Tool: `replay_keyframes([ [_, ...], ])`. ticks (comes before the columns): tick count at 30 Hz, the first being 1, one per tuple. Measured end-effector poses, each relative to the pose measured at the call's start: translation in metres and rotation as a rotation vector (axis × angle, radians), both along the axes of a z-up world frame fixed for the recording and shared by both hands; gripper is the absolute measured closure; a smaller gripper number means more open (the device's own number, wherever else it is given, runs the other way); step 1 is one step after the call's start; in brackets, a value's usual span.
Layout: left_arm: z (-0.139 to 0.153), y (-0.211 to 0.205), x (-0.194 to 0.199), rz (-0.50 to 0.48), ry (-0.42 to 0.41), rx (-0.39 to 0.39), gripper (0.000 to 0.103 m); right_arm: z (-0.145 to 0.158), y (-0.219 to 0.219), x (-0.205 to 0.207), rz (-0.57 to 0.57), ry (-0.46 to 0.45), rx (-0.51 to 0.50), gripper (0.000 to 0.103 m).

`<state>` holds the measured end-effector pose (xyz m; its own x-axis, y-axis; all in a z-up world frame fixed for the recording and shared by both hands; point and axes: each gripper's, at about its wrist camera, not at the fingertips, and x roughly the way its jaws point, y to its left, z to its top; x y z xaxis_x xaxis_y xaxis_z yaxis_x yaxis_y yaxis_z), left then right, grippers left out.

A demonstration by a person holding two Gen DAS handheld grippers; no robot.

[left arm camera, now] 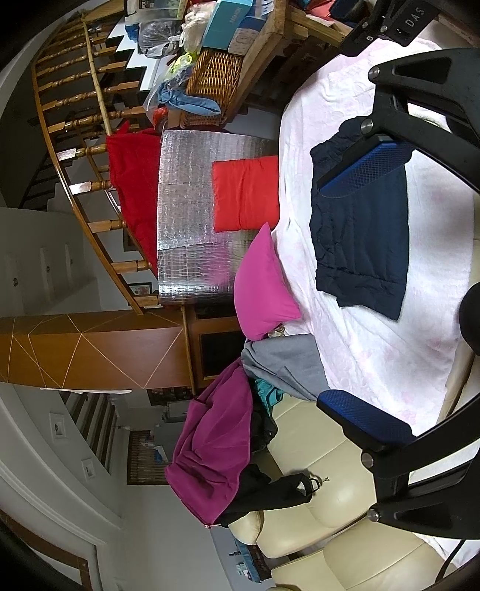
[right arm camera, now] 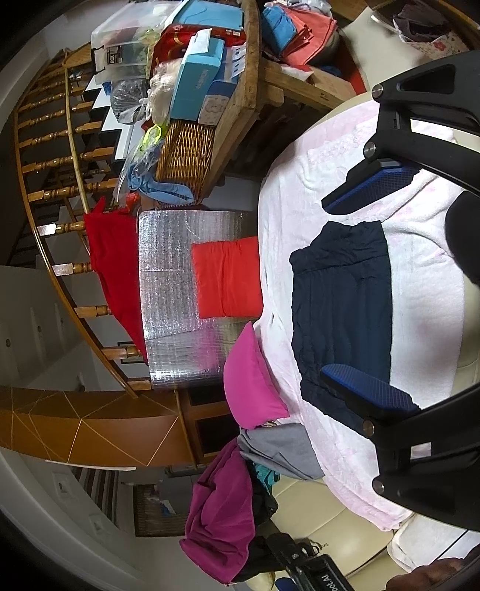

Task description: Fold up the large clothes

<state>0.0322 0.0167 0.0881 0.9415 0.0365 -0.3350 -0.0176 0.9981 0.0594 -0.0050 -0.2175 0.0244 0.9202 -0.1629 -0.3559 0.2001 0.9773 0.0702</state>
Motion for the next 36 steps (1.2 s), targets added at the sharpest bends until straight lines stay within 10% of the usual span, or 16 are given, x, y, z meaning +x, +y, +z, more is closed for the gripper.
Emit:
replay_keyframes([
  [36, 0.000, 0.004, 0.011, 0.016, 0.020, 0.029, 0.000, 0.003, -0.006, 0.017, 0.014, 0.005, 0.022, 0.017],
])
